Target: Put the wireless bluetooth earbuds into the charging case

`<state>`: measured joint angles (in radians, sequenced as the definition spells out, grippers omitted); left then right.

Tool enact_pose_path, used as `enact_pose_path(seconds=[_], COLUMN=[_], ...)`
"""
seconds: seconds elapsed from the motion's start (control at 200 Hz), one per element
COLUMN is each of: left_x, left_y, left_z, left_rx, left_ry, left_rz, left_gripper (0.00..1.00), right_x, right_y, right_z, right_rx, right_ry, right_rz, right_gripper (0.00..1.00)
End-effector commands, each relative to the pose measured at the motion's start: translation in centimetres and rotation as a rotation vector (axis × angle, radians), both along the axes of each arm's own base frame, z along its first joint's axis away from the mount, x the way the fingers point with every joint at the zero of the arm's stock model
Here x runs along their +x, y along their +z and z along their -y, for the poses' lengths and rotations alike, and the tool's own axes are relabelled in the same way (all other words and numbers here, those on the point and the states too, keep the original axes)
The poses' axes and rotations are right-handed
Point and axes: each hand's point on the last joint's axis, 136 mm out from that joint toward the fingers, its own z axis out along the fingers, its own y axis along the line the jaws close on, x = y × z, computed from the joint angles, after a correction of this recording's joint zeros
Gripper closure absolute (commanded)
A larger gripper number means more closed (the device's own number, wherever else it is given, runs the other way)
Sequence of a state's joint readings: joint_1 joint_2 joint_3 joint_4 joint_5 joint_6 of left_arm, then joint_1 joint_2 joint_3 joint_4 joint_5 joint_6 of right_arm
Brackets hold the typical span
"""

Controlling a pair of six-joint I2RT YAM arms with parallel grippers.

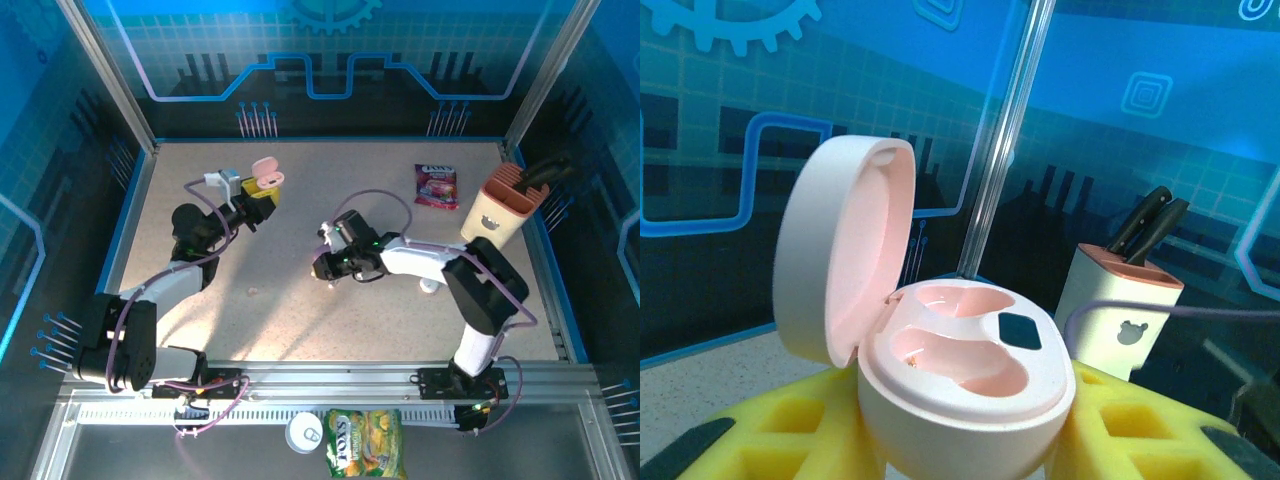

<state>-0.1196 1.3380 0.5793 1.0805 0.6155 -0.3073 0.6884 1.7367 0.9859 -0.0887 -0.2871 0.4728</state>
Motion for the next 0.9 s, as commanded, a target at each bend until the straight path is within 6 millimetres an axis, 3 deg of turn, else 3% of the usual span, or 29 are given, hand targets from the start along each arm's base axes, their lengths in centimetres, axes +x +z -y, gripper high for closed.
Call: enact_pose_path(seconds=[0.0,0.135,0.18,0.375,0.62,0.895], left_x=[-0.8,-1.0,-1.1,-1.8,-2.4,-3.0], left_y=[0.2,-0.3,-0.5,-2.5,-4.2,-5.7], left_z=[-0.1,0.1,0.2,1.5,2.8,3.8], left_rx=[0.021,0.026,0.031,0.088,0.143,0.178], left_ry=[-0.012,-0.017,-0.019,-0.049,-0.079,-0.109], left_rz=[0.037,0.027,0.026,0.011,-0.017,-0.04], left_gripper=[0.61,0.61,0.61,0.61,0.6,0.6], right_x=[2.5,4.2,4.0,4.1,3.7,3.0], right_y=[1.9,2.9,2.2,1.8,0.6,0.4], right_z=[2.5,6.9,8.5,12.1,14.3,13.7], right_rx=[-0.004,-0.072,-0.101,-0.18,-0.297,-0.434], right_ry=[-0.144,-0.323,-0.371,-0.505,-0.637,-0.633], right_rz=[0.089,0.163,0.153,0.161,0.15,0.201], right_gripper=[0.83,0.83,0.83,0.82,0.82,0.83])
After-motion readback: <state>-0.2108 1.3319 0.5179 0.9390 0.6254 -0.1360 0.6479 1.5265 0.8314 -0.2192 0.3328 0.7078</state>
